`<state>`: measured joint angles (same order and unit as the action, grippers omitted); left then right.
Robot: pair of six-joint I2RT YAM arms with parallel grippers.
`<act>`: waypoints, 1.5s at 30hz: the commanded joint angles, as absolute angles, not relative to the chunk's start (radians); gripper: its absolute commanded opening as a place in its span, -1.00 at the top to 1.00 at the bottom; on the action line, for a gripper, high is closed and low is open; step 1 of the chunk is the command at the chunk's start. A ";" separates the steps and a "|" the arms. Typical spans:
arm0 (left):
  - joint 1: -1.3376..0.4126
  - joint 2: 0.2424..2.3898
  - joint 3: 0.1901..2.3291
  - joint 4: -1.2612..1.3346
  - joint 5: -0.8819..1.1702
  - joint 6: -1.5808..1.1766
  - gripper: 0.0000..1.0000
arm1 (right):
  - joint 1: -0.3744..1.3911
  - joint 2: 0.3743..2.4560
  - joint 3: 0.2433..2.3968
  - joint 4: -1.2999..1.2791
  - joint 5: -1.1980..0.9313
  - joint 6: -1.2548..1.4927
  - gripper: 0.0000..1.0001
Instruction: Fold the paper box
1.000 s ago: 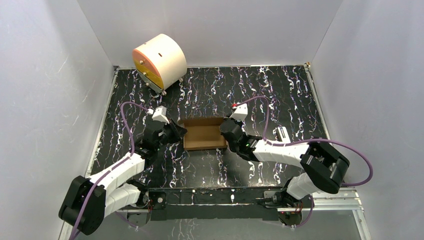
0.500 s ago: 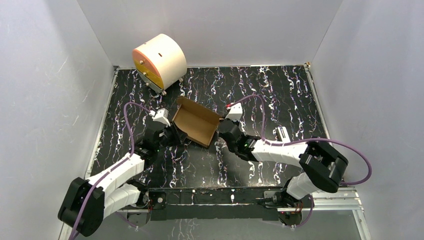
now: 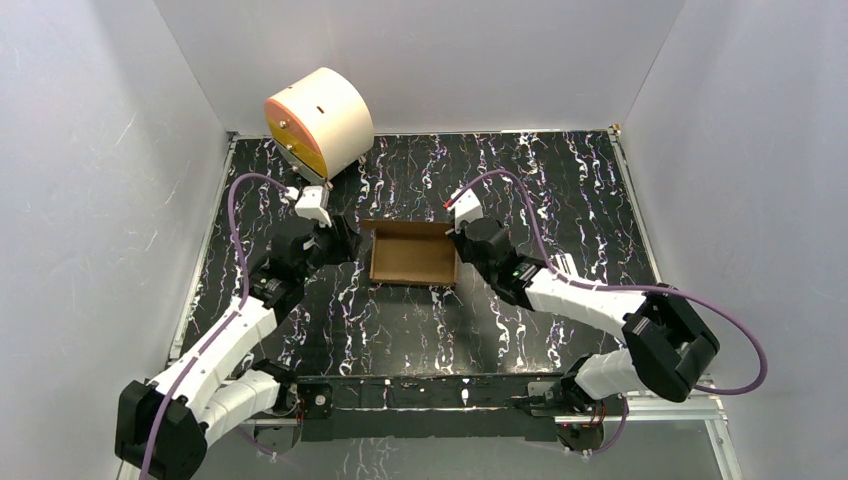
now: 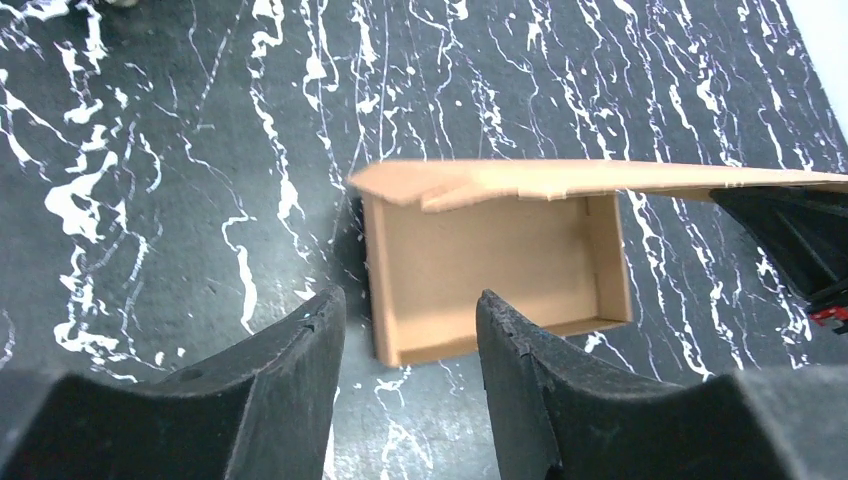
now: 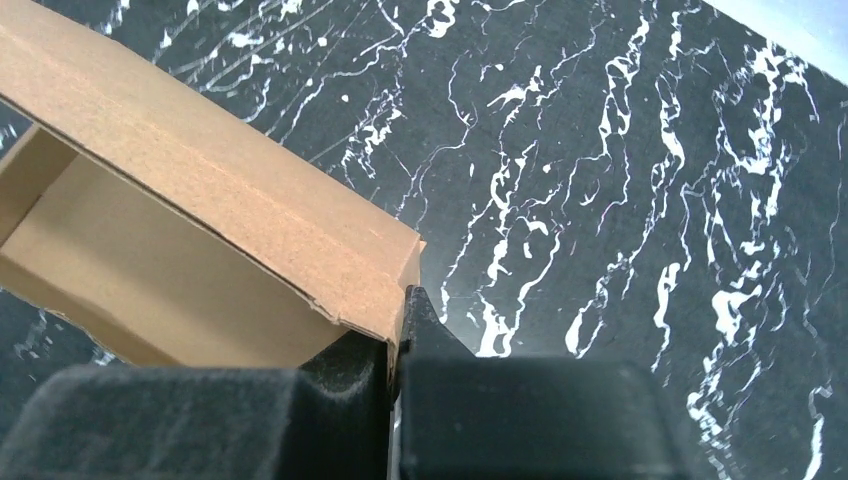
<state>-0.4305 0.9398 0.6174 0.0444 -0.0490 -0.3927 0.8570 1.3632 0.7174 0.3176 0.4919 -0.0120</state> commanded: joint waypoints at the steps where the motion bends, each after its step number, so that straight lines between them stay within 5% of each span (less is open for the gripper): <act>1: -0.371 0.977 0.675 0.044 0.061 -0.244 0.01 | 0.780 1.330 0.787 0.243 0.253 -0.170 0.92; 10: -0.324 1.079 0.719 0.117 0.338 -0.087 0.01 | 0.701 1.350 0.819 0.207 0.094 -0.209 0.90; 29: -0.317 1.229 0.790 0.056 0.321 0.166 0.09 | 0.675 1.366 0.833 0.220 0.029 -0.226 0.89; 35: -0.317 1.300 0.820 0.043 0.366 0.162 0.33 | 0.672 1.368 0.837 0.227 0.006 -0.205 0.89; 41: -0.317 1.295 0.811 0.053 0.353 0.084 0.83 | 0.673 1.370 0.840 0.233 -0.023 -0.138 0.84; 45: -0.320 1.268 0.784 0.091 0.322 -0.023 0.93 | 0.675 1.374 0.842 0.228 0.038 -0.054 0.80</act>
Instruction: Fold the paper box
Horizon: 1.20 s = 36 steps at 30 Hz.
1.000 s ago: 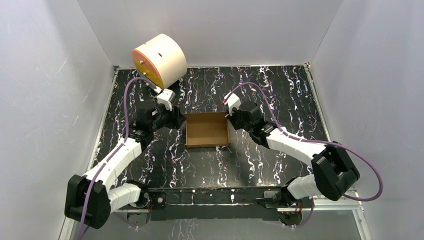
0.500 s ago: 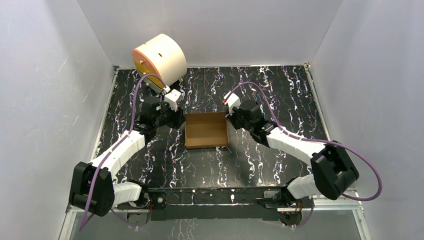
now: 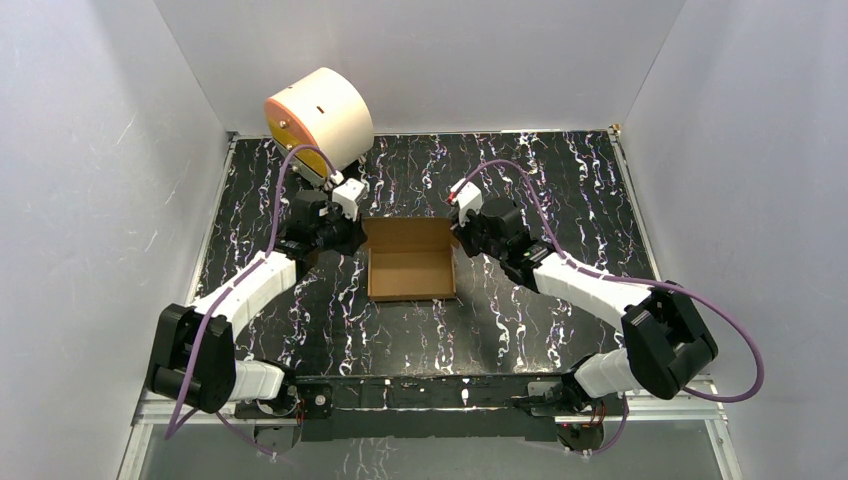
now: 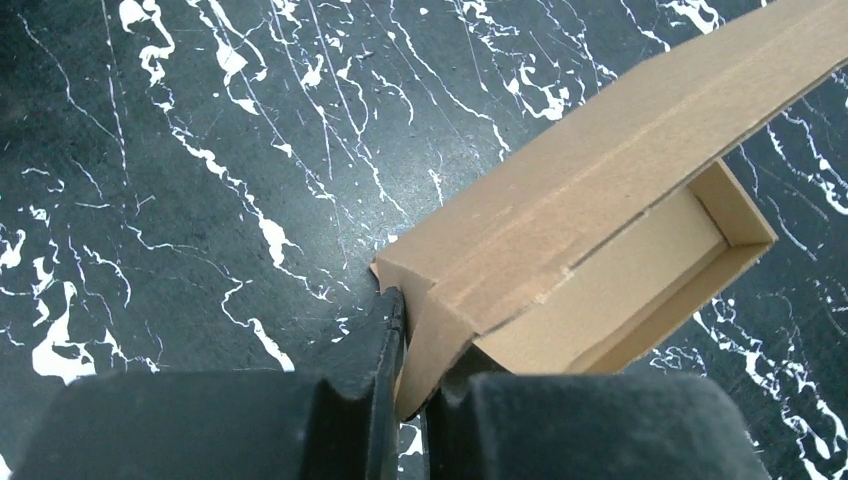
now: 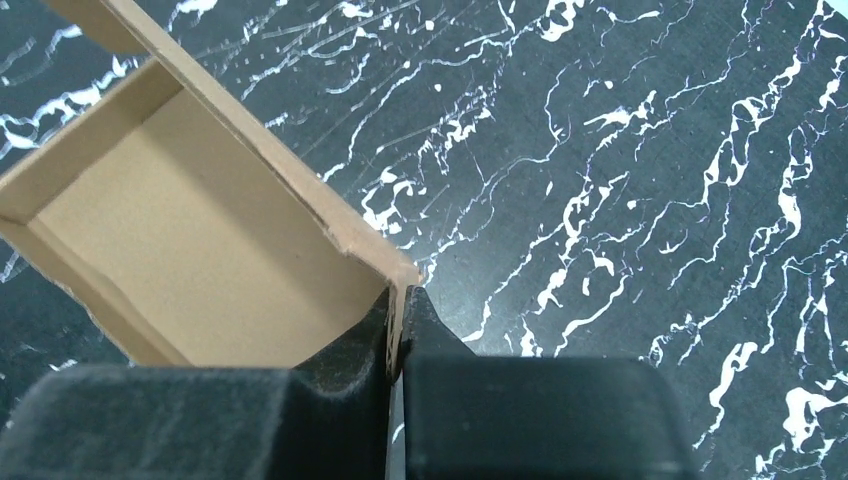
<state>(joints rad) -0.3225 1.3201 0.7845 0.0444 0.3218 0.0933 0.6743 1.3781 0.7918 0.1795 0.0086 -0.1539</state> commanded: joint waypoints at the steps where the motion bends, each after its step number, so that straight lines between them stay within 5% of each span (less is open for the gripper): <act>1: -0.324 1.261 0.774 0.104 0.313 -0.056 0.95 | 0.674 1.376 0.842 0.227 0.052 -0.027 0.79; 26: -0.548 1.277 0.653 0.358 -0.190 -0.492 0.91 | 0.974 1.445 0.778 0.317 0.809 0.528 0.75; 36: -0.584 1.227 0.540 0.428 -0.212 -0.554 0.91 | 1.000 1.439 0.776 0.235 0.855 0.718 0.75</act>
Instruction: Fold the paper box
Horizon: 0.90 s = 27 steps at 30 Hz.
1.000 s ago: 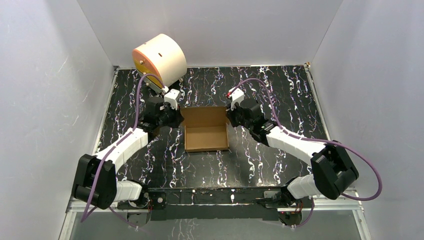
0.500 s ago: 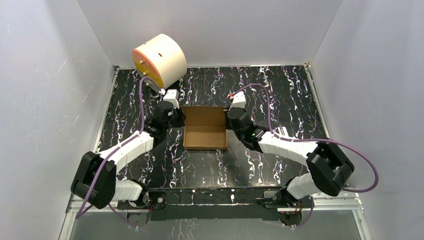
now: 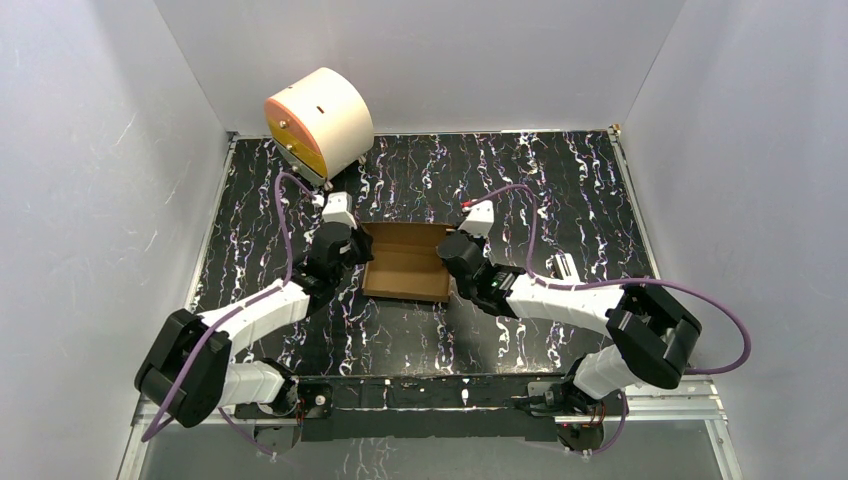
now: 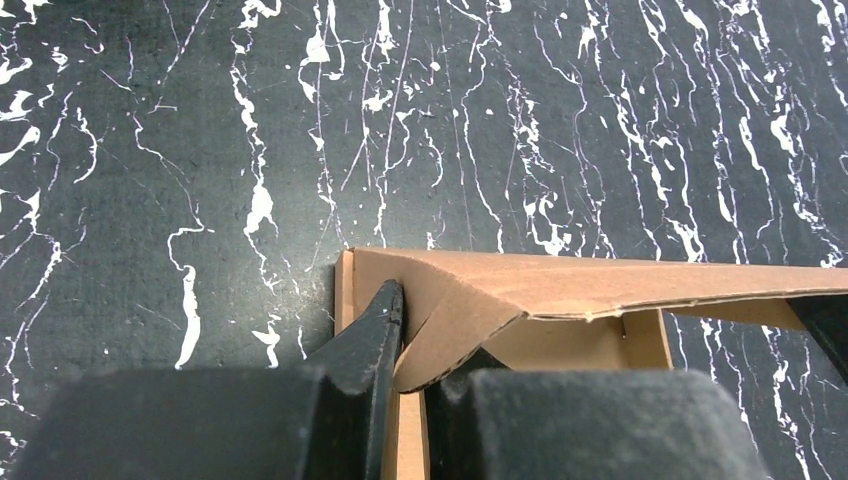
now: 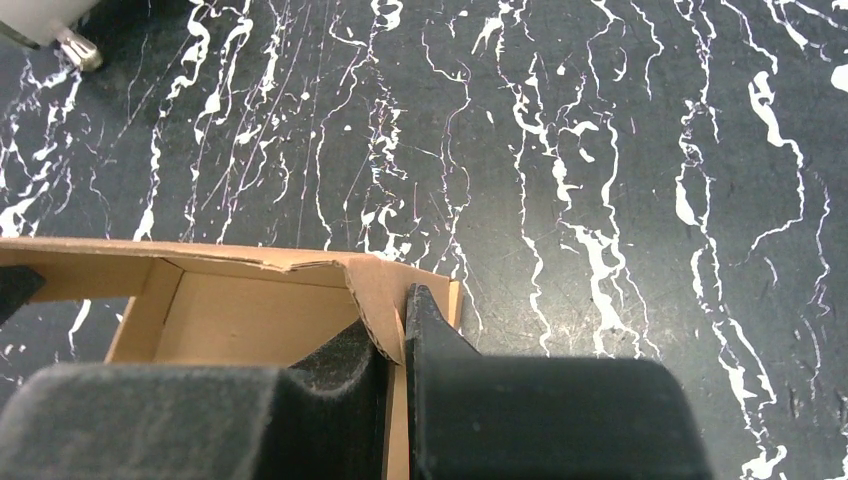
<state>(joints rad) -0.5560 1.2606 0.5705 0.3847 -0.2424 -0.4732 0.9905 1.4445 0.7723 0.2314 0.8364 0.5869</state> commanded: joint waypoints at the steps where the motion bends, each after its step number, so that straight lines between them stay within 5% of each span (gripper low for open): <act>1: -0.588 1.223 0.533 0.435 -0.212 -0.557 0.91 | 1.000 1.440 0.776 0.233 0.858 0.726 0.74; 27: -0.639 1.133 0.373 0.487 -0.172 -0.675 0.84 | 1.020 1.421 0.655 0.191 0.837 0.875 0.74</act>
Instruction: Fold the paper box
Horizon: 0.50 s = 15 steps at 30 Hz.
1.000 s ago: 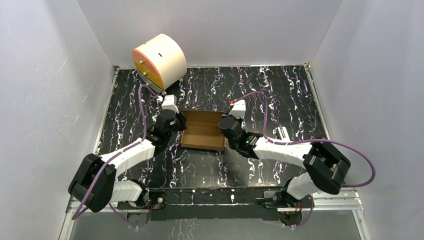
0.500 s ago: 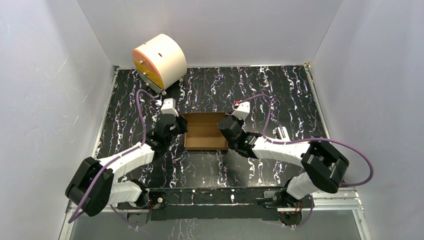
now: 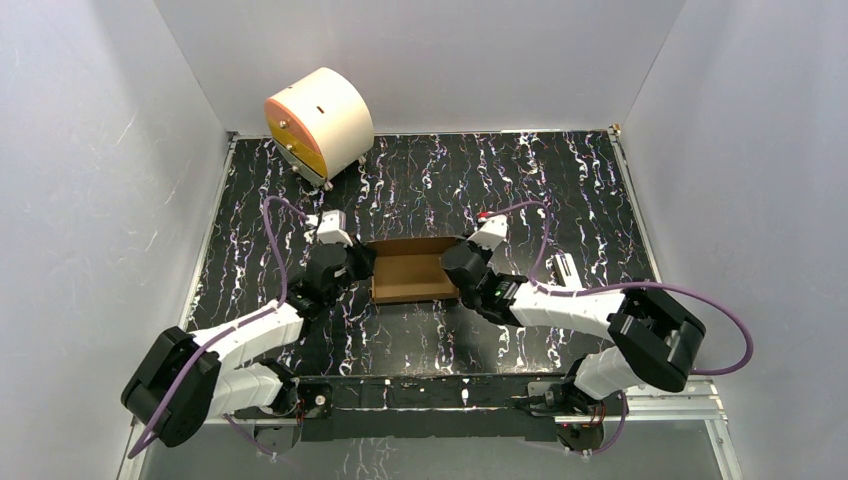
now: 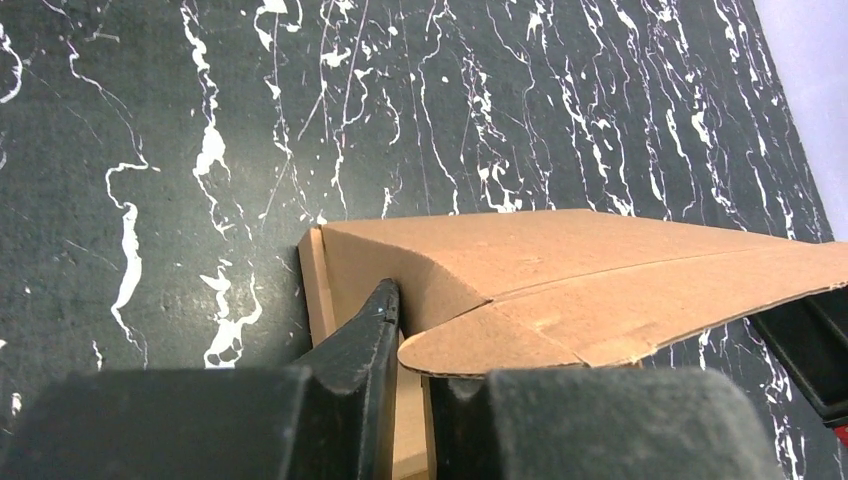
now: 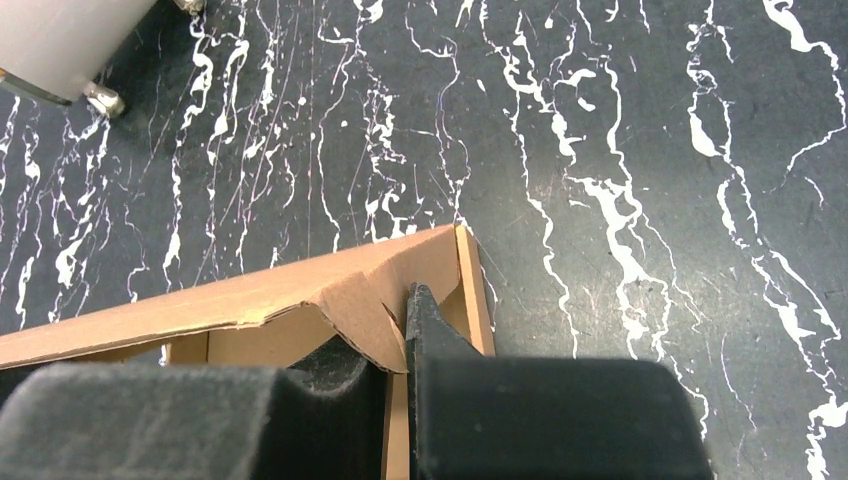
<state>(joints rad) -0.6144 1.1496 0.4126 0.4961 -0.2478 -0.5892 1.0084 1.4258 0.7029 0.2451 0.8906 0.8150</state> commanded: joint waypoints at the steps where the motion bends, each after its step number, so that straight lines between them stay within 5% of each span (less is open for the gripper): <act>1: -0.642 1.131 0.365 0.486 -0.171 -0.683 0.84 | 1.021 1.419 0.647 0.190 0.835 0.875 0.74; 15: -0.665 1.040 0.258 0.462 -0.150 -0.750 0.63 | 1.044 1.367 0.572 0.229 0.781 0.768 0.47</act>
<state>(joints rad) -0.6613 1.1137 0.2691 0.4908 -0.1555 -0.7235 1.0332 1.4124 0.5797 0.2256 0.7929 0.8017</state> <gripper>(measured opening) 0.160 0.238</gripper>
